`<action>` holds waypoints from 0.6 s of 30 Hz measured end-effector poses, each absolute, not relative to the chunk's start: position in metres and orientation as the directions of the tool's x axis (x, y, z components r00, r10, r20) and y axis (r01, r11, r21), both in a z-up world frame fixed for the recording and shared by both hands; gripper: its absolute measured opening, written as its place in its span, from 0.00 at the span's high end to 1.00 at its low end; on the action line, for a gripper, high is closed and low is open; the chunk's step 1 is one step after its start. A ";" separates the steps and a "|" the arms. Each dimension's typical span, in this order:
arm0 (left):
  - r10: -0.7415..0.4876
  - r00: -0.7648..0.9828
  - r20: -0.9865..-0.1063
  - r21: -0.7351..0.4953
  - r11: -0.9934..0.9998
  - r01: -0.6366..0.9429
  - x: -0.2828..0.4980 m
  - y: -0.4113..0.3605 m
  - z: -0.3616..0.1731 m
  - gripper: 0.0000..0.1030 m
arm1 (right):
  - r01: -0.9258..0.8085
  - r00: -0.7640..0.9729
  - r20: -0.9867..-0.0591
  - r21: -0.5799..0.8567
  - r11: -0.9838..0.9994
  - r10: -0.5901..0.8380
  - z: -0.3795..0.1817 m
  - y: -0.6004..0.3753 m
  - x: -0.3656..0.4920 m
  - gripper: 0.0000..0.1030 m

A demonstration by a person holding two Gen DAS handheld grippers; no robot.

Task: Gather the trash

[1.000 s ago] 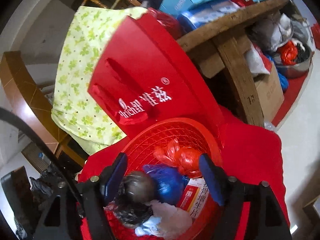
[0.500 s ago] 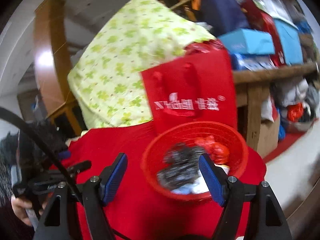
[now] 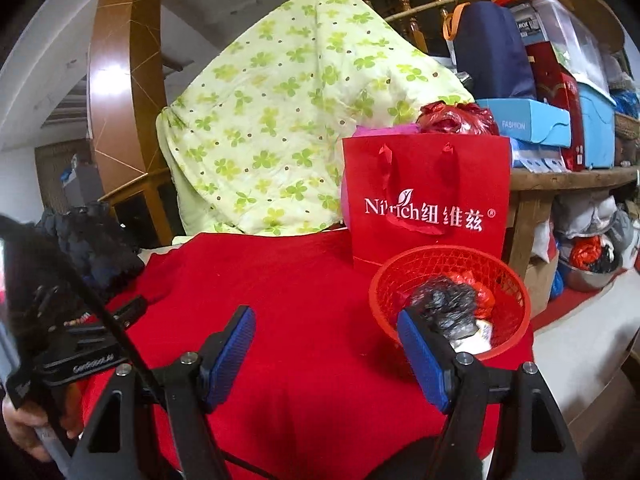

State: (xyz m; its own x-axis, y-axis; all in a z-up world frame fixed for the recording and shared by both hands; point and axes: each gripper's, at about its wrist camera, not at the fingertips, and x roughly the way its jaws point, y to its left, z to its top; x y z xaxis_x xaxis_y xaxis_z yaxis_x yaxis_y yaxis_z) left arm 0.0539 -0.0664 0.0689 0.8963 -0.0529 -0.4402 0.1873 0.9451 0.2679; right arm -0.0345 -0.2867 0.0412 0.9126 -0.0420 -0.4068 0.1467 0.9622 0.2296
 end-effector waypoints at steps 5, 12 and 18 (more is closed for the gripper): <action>-0.009 0.900 -0.437 0.286 0.947 0.148 0.042 -0.052 0.072 0.02 | 0.188 0.905 -0.418 0.235 0.953 -0.075 0.042 -0.275 -0.036 0.25; 0.034 0.907 -0.420 0.316 0.942 0.111 0.026 -0.041 0.072 0.02 | 0.211 0.909 -0.400 0.202 0.956 -0.116 0.047 -0.256 -0.041 0.25; 0.038 0.903 -0.429 0.295 0.950 0.100 0.018 -0.028 0.075 0.02 | 0.216 0.912 -0.388 0.173 0.961 -0.135 0.048 -0.243 -0.043 0.25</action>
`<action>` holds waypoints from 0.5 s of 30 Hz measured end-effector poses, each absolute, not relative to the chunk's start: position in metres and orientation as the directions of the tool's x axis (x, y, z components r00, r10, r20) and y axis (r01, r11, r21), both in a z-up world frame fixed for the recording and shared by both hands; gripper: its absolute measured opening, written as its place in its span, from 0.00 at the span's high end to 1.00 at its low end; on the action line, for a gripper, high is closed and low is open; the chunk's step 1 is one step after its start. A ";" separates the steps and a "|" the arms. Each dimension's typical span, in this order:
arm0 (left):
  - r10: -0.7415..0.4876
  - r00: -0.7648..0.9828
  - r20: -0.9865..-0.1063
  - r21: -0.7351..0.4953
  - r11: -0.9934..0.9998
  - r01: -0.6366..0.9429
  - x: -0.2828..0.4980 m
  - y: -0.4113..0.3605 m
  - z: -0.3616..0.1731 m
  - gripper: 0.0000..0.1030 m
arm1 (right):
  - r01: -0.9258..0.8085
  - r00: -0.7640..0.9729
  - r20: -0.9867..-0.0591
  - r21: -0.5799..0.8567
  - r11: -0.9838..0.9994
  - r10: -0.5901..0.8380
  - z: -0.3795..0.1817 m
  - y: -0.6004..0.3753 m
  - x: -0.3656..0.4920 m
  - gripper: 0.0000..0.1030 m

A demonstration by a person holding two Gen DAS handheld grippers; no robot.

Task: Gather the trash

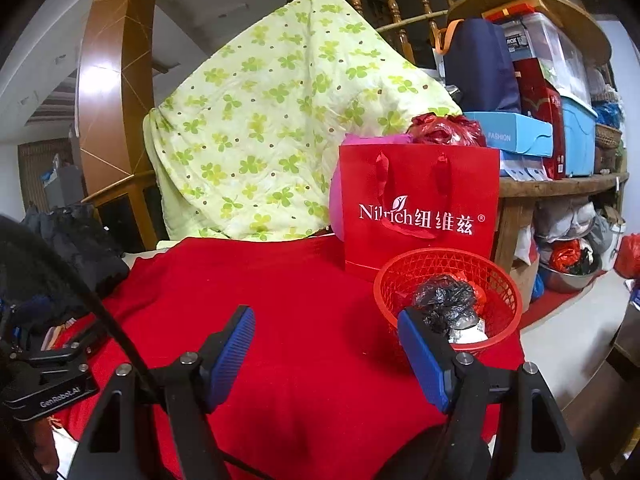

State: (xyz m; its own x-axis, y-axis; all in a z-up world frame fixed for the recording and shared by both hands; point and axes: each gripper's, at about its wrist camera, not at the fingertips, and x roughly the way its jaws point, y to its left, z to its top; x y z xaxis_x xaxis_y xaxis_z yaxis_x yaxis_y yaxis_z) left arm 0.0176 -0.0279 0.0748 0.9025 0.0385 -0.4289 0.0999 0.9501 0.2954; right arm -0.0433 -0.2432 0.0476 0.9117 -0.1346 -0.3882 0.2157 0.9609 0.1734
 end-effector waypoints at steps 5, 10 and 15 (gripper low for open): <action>0.042 0.901 -0.431 0.268 0.960 0.083 0.012 -0.015 0.079 0.02 | 0.223 0.909 -0.393 0.183 0.957 -0.137 0.047 -0.241 -0.043 0.25; 0.049 0.907 -0.419 0.264 0.962 0.071 0.006 -0.007 0.082 0.02 | 0.215 0.908 -0.398 0.179 0.960 -0.129 0.048 -0.236 -0.042 0.25; 0.047 0.906 -0.421 0.251 0.966 0.066 0.005 0.000 0.083 0.02 | 0.202 0.913 -0.389 0.161 0.966 -0.126 0.049 -0.226 -0.042 0.25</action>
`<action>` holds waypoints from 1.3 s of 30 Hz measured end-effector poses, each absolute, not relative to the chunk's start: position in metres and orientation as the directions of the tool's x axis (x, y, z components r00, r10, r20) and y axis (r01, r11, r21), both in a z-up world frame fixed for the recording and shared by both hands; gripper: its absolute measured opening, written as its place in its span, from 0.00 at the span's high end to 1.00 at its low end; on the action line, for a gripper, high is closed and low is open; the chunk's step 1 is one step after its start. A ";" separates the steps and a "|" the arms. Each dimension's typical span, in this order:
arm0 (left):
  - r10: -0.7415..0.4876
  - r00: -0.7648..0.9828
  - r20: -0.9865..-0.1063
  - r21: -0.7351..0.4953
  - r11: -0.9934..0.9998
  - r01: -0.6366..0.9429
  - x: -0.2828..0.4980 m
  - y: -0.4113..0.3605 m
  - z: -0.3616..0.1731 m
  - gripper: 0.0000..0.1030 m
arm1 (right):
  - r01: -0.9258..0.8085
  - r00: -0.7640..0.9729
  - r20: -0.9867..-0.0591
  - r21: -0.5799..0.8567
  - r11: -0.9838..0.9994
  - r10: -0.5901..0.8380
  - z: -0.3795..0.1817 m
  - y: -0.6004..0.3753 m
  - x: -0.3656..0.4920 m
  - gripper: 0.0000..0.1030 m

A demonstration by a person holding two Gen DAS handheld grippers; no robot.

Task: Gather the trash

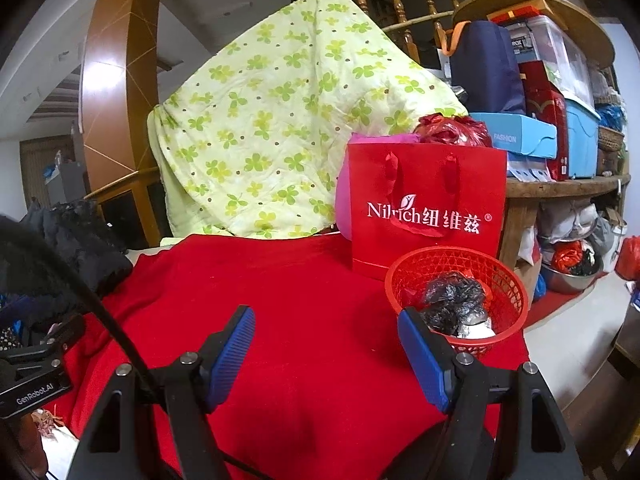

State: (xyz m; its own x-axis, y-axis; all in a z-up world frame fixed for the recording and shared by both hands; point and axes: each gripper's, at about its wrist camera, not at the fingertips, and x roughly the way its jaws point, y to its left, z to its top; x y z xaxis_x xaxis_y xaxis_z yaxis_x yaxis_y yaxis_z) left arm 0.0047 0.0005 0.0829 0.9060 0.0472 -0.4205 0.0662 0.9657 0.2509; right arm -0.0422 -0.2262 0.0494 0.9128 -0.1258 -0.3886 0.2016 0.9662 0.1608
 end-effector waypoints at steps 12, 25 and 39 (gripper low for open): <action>0.081 0.903 -0.423 0.228 0.973 0.020 0.001 0.026 0.083 0.02 | 0.195 0.916 -0.381 0.149 0.969 -0.125 0.049 -0.218 -0.038 0.25; 0.091 0.897 -0.432 0.219 0.976 0.007 0.001 0.037 0.081 0.02 | 0.183 0.915 -0.387 0.149 0.972 -0.113 0.047 -0.215 -0.033 0.25; 0.102 0.891 -0.442 0.228 0.974 0.001 0.002 0.040 0.077 0.02 | 0.211 0.916 -0.376 0.157 0.965 -0.139 0.047 -0.223 -0.032 0.25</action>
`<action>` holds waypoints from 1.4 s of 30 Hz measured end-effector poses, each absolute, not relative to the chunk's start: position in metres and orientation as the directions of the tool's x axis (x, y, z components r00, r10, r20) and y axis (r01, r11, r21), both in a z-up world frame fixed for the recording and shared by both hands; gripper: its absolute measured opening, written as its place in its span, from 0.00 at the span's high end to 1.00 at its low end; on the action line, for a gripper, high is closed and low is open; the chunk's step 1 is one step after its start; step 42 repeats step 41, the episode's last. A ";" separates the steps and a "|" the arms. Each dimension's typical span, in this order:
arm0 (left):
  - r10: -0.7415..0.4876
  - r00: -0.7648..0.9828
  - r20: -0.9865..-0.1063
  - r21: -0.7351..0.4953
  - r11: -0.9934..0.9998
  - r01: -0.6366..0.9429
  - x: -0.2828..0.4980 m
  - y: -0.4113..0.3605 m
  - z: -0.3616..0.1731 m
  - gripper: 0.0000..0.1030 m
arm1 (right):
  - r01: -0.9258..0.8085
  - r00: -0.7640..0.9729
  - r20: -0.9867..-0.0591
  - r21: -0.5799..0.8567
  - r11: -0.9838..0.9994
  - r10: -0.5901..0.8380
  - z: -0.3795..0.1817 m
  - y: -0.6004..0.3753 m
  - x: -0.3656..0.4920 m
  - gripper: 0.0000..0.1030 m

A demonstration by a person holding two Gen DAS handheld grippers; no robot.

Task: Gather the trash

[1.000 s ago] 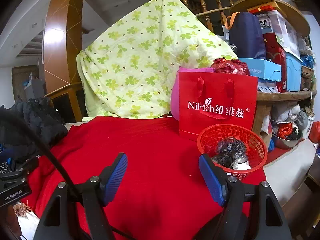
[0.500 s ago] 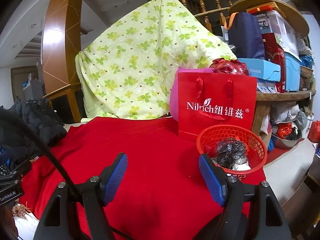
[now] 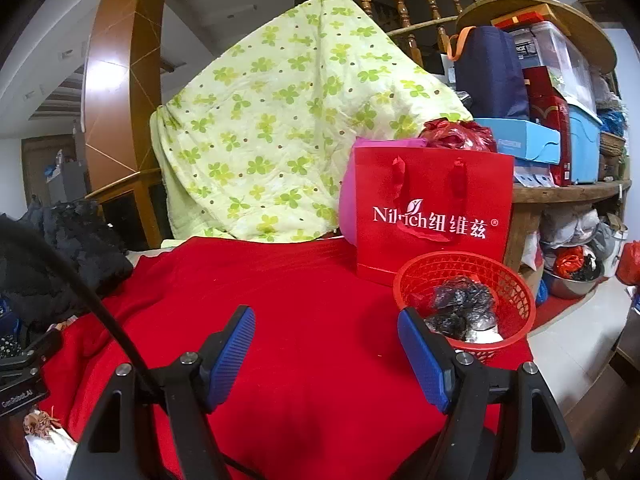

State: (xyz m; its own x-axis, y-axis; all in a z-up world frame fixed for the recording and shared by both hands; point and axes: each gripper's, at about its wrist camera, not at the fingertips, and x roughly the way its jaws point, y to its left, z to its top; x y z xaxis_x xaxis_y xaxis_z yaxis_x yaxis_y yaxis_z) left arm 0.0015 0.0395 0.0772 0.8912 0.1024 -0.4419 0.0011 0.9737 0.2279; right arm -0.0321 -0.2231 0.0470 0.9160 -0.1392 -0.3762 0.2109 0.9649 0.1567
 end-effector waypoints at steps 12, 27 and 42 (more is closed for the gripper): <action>0.094 0.891 -0.444 0.243 0.970 0.019 0.002 0.030 0.077 0.02 | 0.232 0.918 -0.362 0.164 0.959 -0.160 0.048 -0.233 -0.034 0.25; 0.083 0.891 -0.446 0.246 0.969 0.033 0.008 0.025 0.078 0.02 | 0.201 0.930 -0.344 0.176 0.964 -0.131 0.053 -0.225 -0.022 0.25; 0.059 0.879 -0.473 0.211 0.976 0.047 0.049 0.022 0.060 0.02 | 0.174 0.931 -0.349 0.171 0.970 -0.105 0.018 -0.218 0.002 0.24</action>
